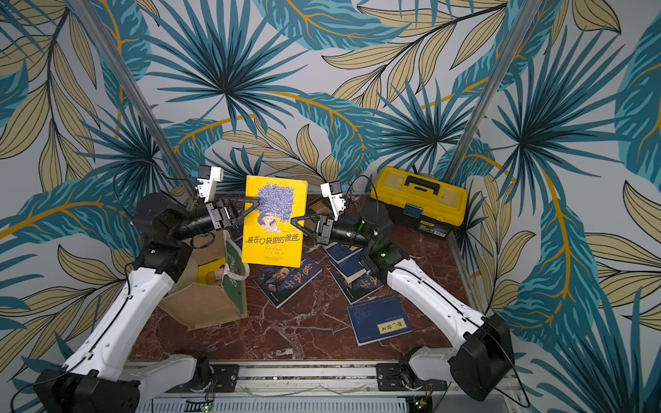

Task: Put the books into the canvas bag
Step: Pick up the book from the center of the board.

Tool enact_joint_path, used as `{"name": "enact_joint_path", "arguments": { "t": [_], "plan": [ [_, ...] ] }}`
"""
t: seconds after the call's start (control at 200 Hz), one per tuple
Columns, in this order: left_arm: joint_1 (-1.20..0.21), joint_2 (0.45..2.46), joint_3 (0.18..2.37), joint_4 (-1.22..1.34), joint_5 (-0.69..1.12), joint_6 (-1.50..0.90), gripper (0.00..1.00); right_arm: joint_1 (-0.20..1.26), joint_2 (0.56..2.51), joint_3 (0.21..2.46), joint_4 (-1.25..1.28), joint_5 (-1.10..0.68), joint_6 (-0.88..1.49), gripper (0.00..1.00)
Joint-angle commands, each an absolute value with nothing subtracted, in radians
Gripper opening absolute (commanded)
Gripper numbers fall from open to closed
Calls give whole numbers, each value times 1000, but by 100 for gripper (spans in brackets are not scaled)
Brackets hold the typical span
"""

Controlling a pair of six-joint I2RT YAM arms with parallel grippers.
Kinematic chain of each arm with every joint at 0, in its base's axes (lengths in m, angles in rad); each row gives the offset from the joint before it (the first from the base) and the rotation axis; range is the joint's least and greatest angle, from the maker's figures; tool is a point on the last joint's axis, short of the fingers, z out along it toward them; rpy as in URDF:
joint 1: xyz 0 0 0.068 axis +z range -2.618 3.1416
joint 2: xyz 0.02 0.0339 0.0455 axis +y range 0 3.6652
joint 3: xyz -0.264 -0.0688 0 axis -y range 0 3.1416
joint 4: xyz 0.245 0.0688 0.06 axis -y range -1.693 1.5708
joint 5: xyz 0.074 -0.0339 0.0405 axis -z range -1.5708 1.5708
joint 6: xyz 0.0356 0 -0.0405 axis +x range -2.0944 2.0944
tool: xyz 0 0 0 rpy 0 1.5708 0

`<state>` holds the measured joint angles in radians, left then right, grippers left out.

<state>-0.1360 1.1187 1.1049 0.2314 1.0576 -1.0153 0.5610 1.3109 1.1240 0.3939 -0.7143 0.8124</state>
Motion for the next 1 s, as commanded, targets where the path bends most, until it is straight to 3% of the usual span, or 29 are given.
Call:
{"name": "enact_joint_path", "arguments": {
  "t": [0.0,0.045,0.185,0.255,0.295,0.461,0.526,0.731,0.997],
  "plan": [
    [-135,1054,1027,259,1076,-1029,54,557,1270,1123,407,-606,772,0],
    [-135,1043,1009,259,1080,-1037,48,557,1272,1126,404,-604,770,0],
    [-135,1004,996,259,1108,-1050,13,558,1292,1145,361,-586,764,0],
    [-135,972,1001,230,1093,-1038,0,560,1306,1162,327,-580,760,0],
    [-135,951,1014,173,1081,-997,0,563,1314,1175,300,-571,755,3],
    [-133,870,1202,-443,900,-637,0,598,1335,1237,151,-511,663,44],
    [-133,847,1283,-652,762,-529,0,620,1354,1271,84,-477,622,51],
    [-133,733,1379,-911,395,-405,0,714,1494,1455,-160,-333,517,58],
    [-133,649,1438,-1063,13,-272,0,857,1749,1729,-373,-193,511,59]
  ]
}}
